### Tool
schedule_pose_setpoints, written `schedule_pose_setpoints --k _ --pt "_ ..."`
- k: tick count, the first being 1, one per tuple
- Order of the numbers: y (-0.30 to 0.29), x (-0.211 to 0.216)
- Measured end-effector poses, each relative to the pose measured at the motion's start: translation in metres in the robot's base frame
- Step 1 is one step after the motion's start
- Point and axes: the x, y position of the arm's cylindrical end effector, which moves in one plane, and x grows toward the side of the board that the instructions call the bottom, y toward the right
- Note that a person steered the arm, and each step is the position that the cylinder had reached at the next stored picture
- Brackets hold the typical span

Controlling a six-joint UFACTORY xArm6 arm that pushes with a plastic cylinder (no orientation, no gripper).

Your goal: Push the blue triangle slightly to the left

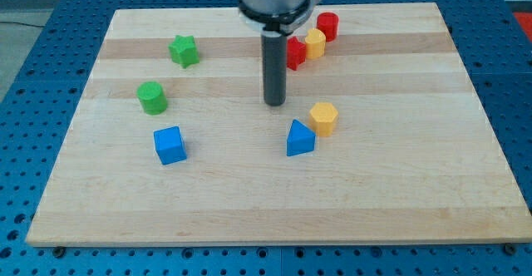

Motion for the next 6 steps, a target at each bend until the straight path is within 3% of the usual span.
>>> schedule_pose_setpoints --k 2,3,6 --pt "0.114 0.038" --pt "0.1 0.057" --pt "0.021 0.059"
